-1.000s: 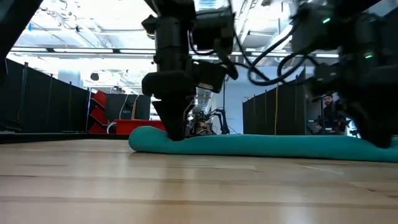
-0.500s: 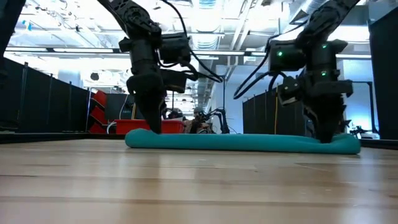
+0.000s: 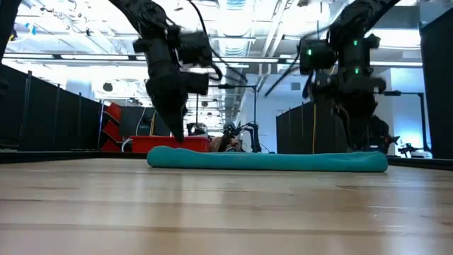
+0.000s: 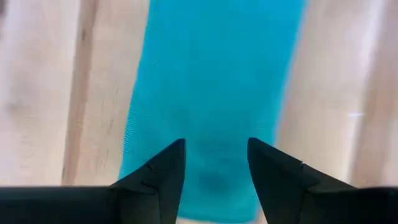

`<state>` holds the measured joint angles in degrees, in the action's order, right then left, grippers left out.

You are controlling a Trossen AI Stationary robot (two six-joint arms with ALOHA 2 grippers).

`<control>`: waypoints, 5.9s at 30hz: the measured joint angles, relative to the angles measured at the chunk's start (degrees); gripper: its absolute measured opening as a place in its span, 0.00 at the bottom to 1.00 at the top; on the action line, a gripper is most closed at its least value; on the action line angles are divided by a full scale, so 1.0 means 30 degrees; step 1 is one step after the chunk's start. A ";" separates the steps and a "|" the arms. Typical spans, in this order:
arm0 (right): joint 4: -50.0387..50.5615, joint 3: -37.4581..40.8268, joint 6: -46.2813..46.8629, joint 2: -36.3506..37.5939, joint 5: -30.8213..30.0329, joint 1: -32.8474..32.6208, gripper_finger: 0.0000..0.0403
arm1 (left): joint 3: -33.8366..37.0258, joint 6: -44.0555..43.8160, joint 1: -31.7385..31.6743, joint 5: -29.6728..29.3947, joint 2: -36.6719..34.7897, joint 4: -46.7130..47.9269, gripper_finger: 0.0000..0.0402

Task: Roll towel
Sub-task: Roll the blue towel, then return to Home Position

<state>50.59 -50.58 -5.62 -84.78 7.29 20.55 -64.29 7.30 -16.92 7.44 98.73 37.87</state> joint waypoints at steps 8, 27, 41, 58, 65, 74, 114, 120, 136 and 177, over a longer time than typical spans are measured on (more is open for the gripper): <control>0.6110 -0.2158 0.3305 0.3405 0.0122 -0.2889 0.32 | -0.0793 -0.3418 0.1621 0.0003 -0.3705 0.2293 0.39; 0.3927 -0.2422 1.1865 1.2774 -0.0943 -1.1942 0.01 | -0.3927 -0.7266 0.7261 -0.1071 -0.5973 0.3061 0.00; -0.1981 -0.2422 1.1504 1.8764 -0.9326 -1.2590 0.00 | -0.2622 -0.5273 0.7307 -0.1104 -0.9796 0.1000 0.00; -0.7225 0.3175 1.1146 2.0355 -1.2022 -1.2715 0.00 | 0.6767 -1.2741 0.7139 -0.4110 -1.8186 -0.0803 0.00; -1.9913 0.8796 0.5928 2.1183 -0.9910 -1.2761 0.00 | 0.8013 -1.0458 0.8414 -0.3438 -1.8689 -0.7208 0.00; -2.3783 1.1419 0.4418 2.1699 -0.8648 -1.2504 0.00 | 1.2742 -0.9899 0.8439 -0.1429 -1.8809 -1.6343 0.00; -1.9795 1.6665 0.4824 2.8176 -0.6229 -1.0940 0.00 | 1.5905 -1.1092 0.8369 -0.2511 -1.8795 -2.2766 0.00; -1.7803 1.6506 0.4388 2.8176 -0.6244 -0.9196 0.00 | 1.5897 -1.0342 0.8384 -0.3067 -1.8787 -2.2642 0.00; -1.7074 1.6463 0.4579 2.7979 -0.5698 -0.7173 0.00 | 1.5909 -0.6078 0.6821 -0.3916 -1.8795 -2.0662 0.00; -1.7082 1.6475 0.4572 2.7896 -0.5719 -0.7178 0.00 | 2.1216 -0.4691 0.4498 -0.2696 -3.2630 -1.2701 0.00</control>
<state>-0.66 -1.15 8.10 -1.09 -9.87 -0.99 -0.64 -6.77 -3.43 -0.65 0.84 -0.23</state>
